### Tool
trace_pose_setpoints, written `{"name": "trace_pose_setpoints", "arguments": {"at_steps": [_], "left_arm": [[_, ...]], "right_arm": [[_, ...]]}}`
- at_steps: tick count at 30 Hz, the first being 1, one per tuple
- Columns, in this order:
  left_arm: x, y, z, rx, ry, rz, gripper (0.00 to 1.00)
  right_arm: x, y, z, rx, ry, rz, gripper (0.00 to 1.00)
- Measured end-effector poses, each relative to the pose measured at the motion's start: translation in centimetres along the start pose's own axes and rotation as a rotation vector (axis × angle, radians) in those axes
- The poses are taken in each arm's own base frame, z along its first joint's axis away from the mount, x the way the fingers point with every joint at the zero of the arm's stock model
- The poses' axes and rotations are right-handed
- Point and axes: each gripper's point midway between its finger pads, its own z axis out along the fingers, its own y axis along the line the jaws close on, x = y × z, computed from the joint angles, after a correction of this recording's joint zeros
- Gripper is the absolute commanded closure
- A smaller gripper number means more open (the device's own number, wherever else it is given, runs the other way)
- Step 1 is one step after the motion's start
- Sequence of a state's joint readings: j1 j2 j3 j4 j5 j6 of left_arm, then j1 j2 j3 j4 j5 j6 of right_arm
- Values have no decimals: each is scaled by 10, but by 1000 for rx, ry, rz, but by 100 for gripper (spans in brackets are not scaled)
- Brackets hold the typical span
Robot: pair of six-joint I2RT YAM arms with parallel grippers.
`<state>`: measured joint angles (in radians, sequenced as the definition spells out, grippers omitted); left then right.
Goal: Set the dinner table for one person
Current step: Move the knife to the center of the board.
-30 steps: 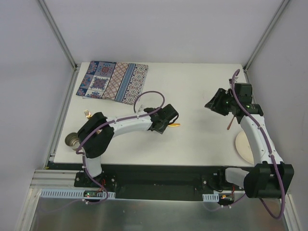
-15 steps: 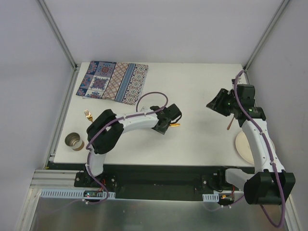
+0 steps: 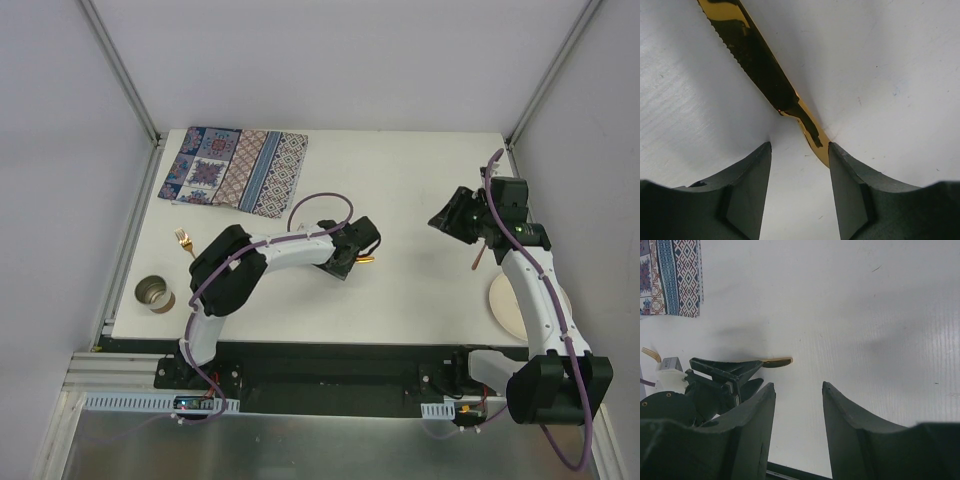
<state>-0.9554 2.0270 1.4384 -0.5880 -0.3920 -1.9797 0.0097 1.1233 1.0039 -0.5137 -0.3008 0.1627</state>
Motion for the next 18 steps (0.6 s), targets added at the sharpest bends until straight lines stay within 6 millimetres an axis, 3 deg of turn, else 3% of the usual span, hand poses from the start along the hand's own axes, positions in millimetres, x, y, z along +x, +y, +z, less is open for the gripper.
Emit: {"name": "trace_pose_setpoints", "arguments": {"at_steps": [8, 18], "left_arm": [[-3, -6, 5, -13, 18, -28, 53], [-15, -12, 13, -29, 25, -71, 70]], "right_arm": [[-3, -6, -1, 11, -9, 13, 55], [-1, -10, -3, 20, 5, 28, 55]]}}
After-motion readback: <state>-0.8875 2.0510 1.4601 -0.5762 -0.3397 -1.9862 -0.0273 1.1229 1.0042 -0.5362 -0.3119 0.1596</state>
